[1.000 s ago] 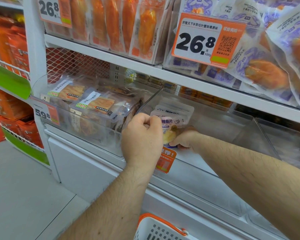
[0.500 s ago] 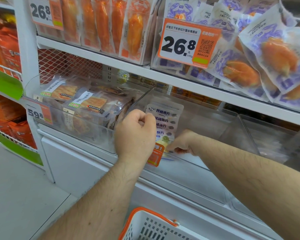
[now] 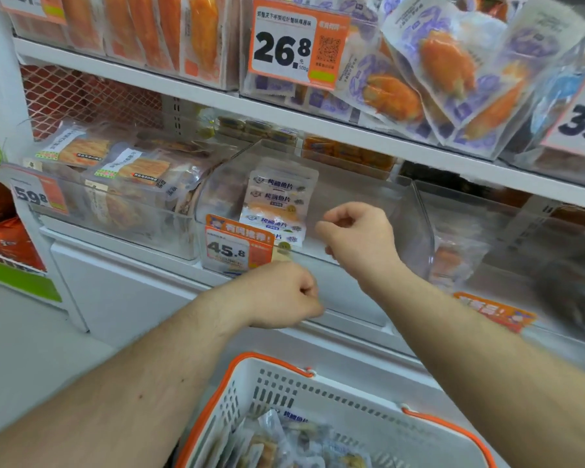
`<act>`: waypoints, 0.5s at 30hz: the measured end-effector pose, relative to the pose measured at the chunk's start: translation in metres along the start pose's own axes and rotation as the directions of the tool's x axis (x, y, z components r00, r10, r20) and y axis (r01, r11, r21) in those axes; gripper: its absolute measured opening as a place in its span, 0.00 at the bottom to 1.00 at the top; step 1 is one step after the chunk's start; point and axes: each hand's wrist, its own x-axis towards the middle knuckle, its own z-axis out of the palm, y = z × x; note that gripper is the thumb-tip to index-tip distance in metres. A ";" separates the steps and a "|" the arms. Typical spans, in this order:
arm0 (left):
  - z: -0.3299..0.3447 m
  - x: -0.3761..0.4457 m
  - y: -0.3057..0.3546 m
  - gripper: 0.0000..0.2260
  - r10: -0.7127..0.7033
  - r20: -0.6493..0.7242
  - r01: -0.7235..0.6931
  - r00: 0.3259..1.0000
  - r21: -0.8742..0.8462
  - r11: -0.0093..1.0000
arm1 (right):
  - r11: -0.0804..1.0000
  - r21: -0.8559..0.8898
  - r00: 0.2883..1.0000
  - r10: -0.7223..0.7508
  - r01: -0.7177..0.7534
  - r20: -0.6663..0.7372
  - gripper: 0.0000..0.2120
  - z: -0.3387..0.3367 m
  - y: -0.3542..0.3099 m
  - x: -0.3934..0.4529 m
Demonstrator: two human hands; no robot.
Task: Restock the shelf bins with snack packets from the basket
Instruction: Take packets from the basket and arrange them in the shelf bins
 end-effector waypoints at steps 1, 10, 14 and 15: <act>0.006 0.001 0.001 0.12 -0.005 0.036 0.004 0.999 0.033 0.999 | 1.000 0.015 1.000 -0.010 0.010 -0.006 0.08 -0.003 0.001 -0.009; 0.052 -0.001 -0.002 0.09 -0.162 0.414 0.048 0.896 0.271 0.961 | 0.991 0.106 0.996 0.073 -0.077 0.045 0.08 -0.017 0.059 -0.085; 0.070 -0.001 -0.006 0.10 -0.242 0.511 0.047 0.825 0.365 0.930 | 0.955 -0.066 0.941 0.296 -0.289 0.167 0.07 -0.004 0.134 -0.114; 0.075 -0.001 -0.007 0.11 -0.254 0.531 0.050 0.809 0.369 0.928 | 0.930 -0.138 0.904 0.365 -0.341 0.224 0.08 0.001 0.155 -0.122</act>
